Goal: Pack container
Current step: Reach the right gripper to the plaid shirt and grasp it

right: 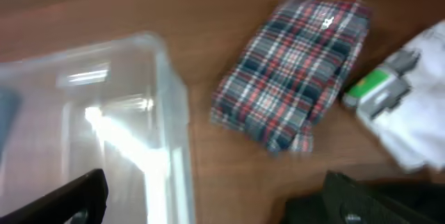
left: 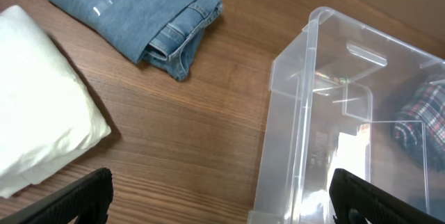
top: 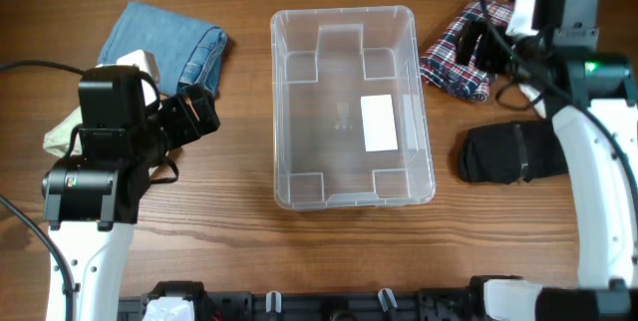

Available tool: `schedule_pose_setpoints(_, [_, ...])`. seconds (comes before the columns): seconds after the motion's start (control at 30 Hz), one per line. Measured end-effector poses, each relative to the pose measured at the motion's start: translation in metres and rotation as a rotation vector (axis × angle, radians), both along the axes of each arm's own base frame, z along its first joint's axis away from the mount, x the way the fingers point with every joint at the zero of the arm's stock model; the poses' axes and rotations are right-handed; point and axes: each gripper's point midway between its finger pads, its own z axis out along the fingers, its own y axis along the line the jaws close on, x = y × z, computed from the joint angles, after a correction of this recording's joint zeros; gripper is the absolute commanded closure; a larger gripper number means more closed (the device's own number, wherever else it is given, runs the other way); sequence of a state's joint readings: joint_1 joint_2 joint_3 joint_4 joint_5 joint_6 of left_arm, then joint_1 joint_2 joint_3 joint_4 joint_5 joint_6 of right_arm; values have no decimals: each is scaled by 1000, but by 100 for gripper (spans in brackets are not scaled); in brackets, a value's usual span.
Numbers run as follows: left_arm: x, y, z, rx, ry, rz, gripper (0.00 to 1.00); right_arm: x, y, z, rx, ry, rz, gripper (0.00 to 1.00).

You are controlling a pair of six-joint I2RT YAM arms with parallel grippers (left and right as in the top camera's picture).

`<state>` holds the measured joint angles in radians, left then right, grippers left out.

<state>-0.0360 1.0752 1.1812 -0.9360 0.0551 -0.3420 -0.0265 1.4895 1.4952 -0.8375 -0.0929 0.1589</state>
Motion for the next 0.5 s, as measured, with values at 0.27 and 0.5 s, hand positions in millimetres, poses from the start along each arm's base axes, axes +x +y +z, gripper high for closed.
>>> schedule_pose_setpoints(0.27, [2,0,2,0,-10,0,0,71,-81,-120,115,138,-104,0])
schedule_pose_setpoints(0.5, [2,0,2,0,-10,0,0,81,-87,-187,132,239,-149,0])
